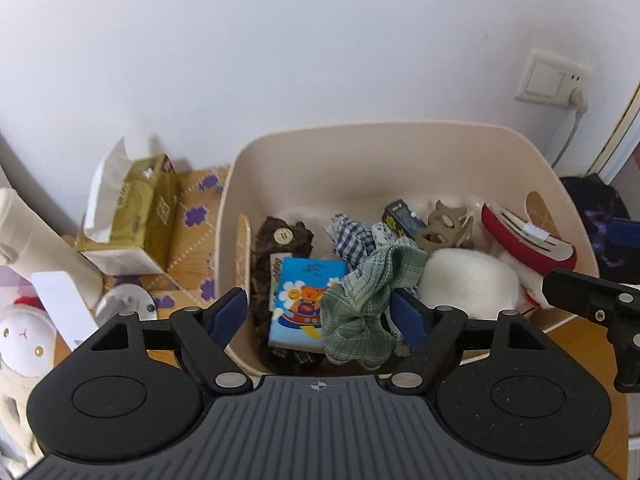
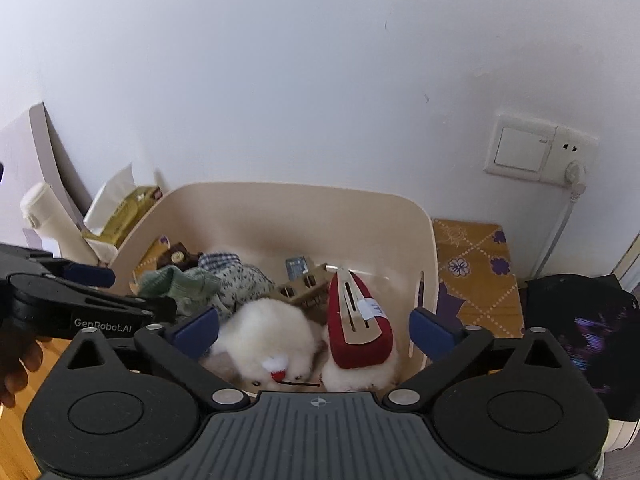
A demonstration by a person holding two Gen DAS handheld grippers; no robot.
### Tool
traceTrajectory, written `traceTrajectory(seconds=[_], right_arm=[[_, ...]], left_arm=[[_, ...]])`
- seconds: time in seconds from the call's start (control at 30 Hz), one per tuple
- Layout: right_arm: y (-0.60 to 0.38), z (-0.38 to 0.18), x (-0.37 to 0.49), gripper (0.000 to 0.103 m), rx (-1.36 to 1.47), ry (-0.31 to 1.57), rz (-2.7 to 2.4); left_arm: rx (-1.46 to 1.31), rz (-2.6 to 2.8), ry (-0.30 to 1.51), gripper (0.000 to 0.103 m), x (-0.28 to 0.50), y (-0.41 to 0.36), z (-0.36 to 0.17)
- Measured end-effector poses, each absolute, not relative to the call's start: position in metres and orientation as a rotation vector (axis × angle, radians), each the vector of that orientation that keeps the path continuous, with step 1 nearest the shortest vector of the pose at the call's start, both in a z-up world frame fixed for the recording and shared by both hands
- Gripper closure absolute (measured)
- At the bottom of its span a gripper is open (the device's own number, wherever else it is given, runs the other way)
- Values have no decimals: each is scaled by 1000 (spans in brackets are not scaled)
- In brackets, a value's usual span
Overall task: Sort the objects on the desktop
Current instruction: 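Open the right tool to drop the slipper while the left tool releases the scrunchie, then move both tools back over the table toward the remaining items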
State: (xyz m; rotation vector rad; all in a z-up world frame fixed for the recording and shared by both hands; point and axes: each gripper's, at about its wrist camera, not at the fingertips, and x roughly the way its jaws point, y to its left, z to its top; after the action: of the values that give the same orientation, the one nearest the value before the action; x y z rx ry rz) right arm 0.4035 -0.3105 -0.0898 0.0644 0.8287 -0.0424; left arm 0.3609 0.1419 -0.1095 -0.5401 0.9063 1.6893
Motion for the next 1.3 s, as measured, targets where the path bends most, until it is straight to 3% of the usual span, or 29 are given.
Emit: traceTrajectory(seconds=[0.5,1.3], right_arm=[[-300,-94,363,0,60,872,-22],[-308,-166,342,0,21,1047,-79]], left_arm=[[-584,1781,835,20,334,94,-97],[-988,1788,943,20,310,54,-181]])
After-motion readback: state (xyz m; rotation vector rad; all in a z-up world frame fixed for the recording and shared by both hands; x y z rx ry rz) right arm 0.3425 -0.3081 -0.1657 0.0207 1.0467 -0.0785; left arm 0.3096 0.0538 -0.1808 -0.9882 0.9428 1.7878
